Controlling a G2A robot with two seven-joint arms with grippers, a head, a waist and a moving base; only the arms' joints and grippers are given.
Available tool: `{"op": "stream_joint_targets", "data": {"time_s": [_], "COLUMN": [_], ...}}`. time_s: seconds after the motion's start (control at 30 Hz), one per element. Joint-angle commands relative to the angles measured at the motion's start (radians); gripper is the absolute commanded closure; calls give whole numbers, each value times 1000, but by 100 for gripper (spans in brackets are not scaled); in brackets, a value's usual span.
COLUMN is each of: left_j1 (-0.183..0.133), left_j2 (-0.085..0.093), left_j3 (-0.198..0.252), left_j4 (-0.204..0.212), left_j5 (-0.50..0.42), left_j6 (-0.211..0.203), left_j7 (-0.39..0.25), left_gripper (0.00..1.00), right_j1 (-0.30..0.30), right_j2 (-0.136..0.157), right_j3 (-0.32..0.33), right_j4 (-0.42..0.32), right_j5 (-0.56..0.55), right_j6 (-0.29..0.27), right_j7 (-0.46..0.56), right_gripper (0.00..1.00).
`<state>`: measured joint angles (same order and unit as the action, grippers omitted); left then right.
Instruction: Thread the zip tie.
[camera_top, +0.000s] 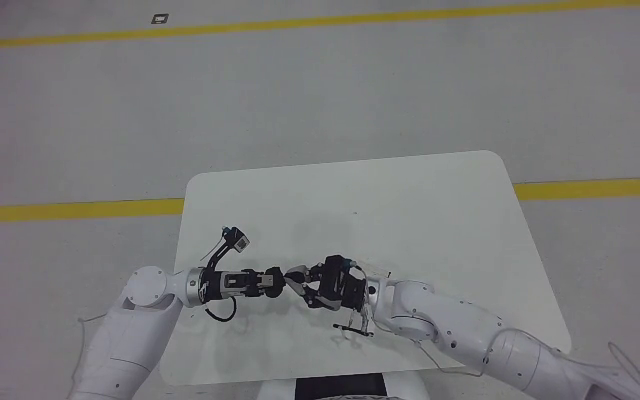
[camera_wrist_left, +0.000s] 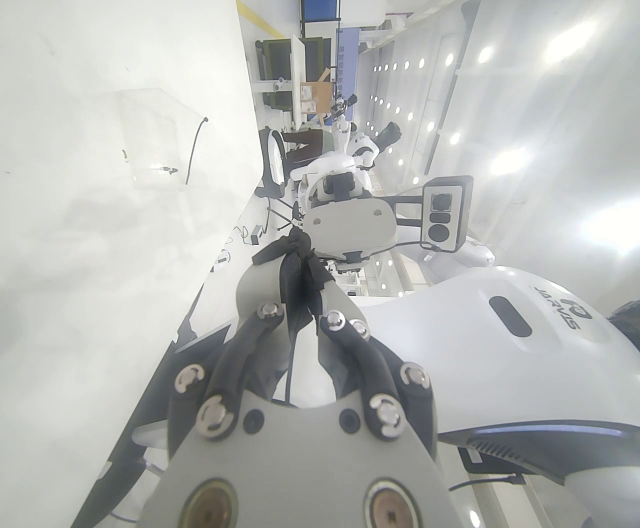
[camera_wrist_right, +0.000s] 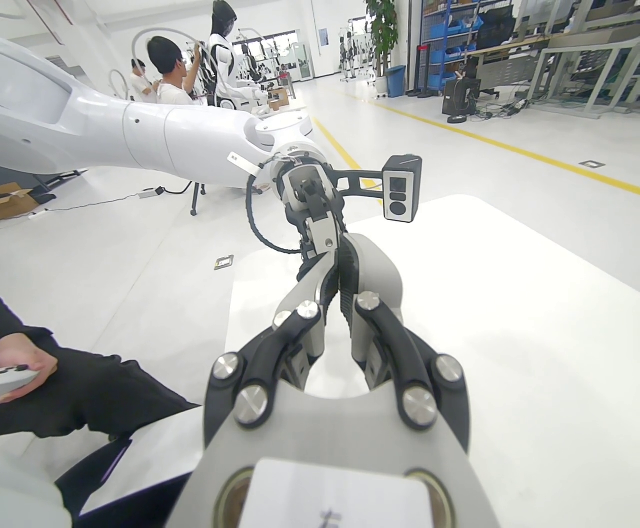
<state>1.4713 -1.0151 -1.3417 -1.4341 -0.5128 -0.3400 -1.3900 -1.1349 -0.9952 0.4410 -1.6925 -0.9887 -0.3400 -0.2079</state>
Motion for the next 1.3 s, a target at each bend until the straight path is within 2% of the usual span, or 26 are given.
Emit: {"op": "stream_joint_targets", "data": {"time_s": [0.0, 1.2, 1.27], "left_j1": [0, 0, 0], "left_j2": [0, 0, 0], "left_j3": [0, 0, 0], "left_j4": [0, 0, 0], "left_j5": [0, 0, 0], "left_j6": [0, 0, 0], "left_j7": [0, 0, 0], "left_gripper": [100, 100, 100], "right_j1": [-2, -12, -13], "right_j2": [0, -9, -9], "right_j3": [1, 13, 15], "right_j4": [0, 7, 6], "right_j5": [-1, -6, -8], "right_j6": [0, 0, 0], "right_j7": [3, 8, 9], "right_gripper": [100, 99, 92]}}
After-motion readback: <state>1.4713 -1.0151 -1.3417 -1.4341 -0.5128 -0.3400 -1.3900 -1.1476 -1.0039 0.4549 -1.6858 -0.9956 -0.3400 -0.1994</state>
